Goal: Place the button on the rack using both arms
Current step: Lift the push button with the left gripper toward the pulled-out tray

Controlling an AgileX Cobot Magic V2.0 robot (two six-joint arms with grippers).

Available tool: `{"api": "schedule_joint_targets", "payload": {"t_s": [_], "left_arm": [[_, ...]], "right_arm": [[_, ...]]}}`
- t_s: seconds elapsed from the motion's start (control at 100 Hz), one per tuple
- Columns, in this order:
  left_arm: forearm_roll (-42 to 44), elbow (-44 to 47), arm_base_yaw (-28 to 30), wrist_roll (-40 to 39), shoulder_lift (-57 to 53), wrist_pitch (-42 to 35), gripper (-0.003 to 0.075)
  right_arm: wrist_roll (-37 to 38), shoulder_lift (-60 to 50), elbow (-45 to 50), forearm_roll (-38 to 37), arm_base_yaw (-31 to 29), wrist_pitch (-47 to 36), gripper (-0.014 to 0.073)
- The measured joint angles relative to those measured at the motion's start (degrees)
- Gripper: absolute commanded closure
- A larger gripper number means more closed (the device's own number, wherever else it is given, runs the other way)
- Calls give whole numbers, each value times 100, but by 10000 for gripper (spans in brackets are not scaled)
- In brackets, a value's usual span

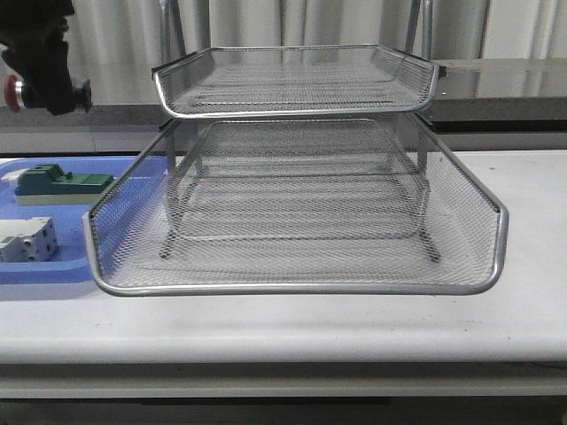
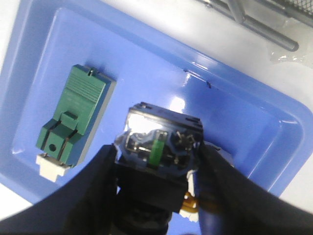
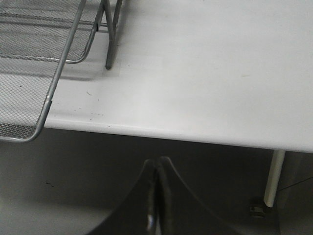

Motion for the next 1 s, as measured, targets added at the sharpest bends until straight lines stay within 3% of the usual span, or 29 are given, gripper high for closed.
{"api": "schedule_joint_targets", "payload": {"t_s": [0.34,0.61,0.84,1.0], "left_arm": [[-126,704,-241,-138,-1400,47,722],[-181,1639,-1345,-489,-2266,91,722],[-294,1751,-2476,-602,-2193,91,722],[-319,1751,-2932,-733,-1805,-2,722]], "right_arm": [[0,0,0,0,0,0,664],[0,0,0,0,0,0,664],[0,0,0,0,0,0,664],[0,0,0,0,0,0,664]]}}
